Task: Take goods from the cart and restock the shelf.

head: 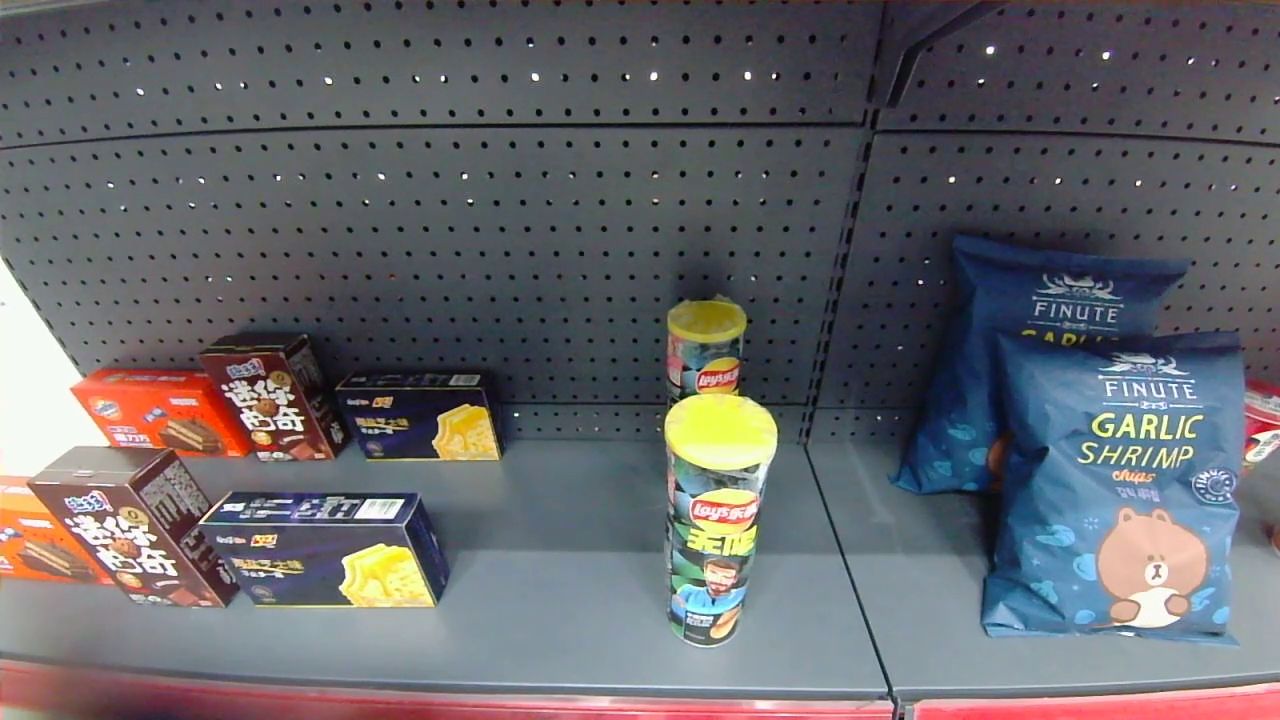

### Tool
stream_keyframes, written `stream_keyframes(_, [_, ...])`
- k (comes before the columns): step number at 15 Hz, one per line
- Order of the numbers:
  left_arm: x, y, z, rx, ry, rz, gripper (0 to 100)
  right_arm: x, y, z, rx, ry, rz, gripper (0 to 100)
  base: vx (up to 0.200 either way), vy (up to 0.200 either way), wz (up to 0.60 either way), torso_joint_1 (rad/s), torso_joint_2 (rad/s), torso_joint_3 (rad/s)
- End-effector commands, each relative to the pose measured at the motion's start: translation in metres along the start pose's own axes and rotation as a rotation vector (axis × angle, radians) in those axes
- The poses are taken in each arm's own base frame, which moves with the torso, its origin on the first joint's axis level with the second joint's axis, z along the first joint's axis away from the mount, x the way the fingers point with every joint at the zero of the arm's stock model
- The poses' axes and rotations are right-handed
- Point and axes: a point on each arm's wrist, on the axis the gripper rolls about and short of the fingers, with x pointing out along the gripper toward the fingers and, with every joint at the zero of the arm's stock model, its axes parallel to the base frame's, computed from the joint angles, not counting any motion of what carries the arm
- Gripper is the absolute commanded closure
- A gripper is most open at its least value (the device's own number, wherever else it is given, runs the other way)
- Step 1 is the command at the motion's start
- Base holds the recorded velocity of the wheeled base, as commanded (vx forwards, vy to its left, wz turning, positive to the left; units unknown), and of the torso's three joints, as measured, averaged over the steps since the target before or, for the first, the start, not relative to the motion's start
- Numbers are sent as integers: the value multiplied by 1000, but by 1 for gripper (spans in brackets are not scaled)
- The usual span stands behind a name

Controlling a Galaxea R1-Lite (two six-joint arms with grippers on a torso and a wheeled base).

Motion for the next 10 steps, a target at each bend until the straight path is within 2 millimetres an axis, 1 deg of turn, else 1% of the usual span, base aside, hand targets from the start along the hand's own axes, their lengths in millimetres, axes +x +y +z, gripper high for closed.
stream_keyframes(1, [0, 0, 0, 4, 0, -2, 0, 0, 0, 0, 0, 1, 0, 0, 0, 0, 0, 0, 0, 0])
stream_keyframes(10, [0, -1, 0, -1, 0, -25, 0, 0, 0, 0, 0, 3, 1, 0, 0, 0, 0, 0, 0, 0])
